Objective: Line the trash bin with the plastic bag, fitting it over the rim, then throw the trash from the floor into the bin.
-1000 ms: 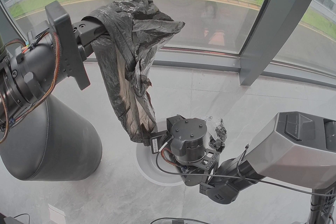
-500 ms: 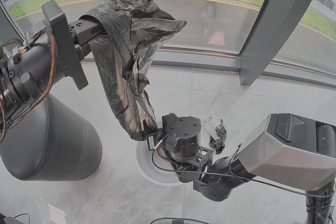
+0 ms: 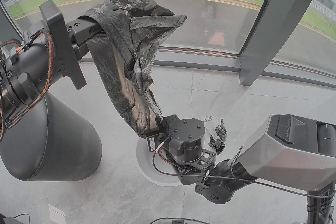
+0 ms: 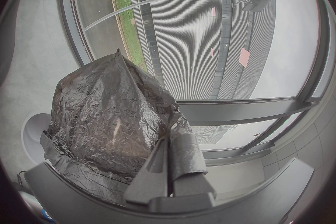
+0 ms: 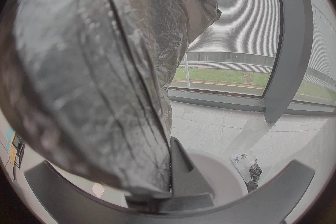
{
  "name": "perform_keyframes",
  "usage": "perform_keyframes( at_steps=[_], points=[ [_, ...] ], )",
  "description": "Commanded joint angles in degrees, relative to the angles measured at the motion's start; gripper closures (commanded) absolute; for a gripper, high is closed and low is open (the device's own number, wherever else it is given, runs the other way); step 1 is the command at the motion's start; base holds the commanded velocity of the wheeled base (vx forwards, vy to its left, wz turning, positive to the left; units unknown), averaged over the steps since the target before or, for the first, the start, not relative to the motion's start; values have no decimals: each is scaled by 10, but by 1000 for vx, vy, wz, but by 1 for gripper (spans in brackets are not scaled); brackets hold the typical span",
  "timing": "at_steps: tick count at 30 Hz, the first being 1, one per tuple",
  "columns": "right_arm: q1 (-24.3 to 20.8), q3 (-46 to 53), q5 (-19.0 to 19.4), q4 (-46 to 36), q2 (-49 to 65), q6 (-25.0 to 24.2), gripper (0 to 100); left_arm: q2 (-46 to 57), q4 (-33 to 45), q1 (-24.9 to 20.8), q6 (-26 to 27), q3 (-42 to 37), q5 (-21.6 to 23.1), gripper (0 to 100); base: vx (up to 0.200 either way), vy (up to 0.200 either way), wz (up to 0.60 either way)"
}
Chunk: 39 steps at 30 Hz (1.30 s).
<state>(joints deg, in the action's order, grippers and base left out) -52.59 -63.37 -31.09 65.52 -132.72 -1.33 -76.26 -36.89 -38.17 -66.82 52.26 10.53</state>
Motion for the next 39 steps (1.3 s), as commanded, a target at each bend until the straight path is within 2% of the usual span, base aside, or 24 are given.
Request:
perform_keyframes(
  at_steps=[1, 6, 11, 18, 24, 27, 28, 29, 30, 31, 33, 36, 38, 39],
  points=[
    [-19, 69, 16, 8, 26, 2, 100, -1, -1, 4, 0, -9, -2, 100, 0, 0, 0],
    [-31, 137, 75, 11, 44, 2, 100, -7, -1, 20, 0, -15, -1, 100, 0, 0, 0],
    [-32, 164, 95, 10, 62, -1, 100, -13, -1, 28, 1, -15, -1, 100, 0, 0, 0],
    [-32, 206, 159, -1, 106, 2, 100, -15, -3, 39, 1, -25, 0, 100, 0, 0, 0],
    [-32, 209, 190, -63, 156, 2, 100, -15, -3, 42, 1, -28, 0, 100, 0, 0, 0],
    [-31, 214, 227, -95, 182, -1, 100, -15, -4, 42, 1, -35, 0, 100, 0, 0, 0],
    [-30, 216, 250, -123, 196, -3, 100, -14, -11, 42, 1, -43, 0, 100, 0, 0, 0],
    [-30, 216, 255, -130, 199, -3, 100, -14, -14, 42, 1, -44, 0, 100, 0, 0, 0],
    [-30, 217, 277, -163, 216, -11, 100, -16, -36, 42, 1, -57, 1, 100, 0, 0, 0],
    [-30, 217, 277, -163, 216, -11, 100, -16, -36, 42, 1, -57, 1, 100, 0, 0, 0],
    [-29, 217, 301, -196, 237, -30, 100, -19, -75, 43, 0, -79, 1, 100, 0, 0, 0],
    [-19, 220, 356, -232, 264, -37, 100, -24, -102, 59, -6, -97, 27, 100, 0, 0, 0],
    [-15, 220, 369, -245, 270, -37, 100, -24, -105, 64, -10, -100, 35, 100, 0, 0, 0],
    [-5, 218, 397, -275, 285, -39, 100, -25, -106, 71, -24, -103, 41, 100, 0, 0, 0]
  ],
)
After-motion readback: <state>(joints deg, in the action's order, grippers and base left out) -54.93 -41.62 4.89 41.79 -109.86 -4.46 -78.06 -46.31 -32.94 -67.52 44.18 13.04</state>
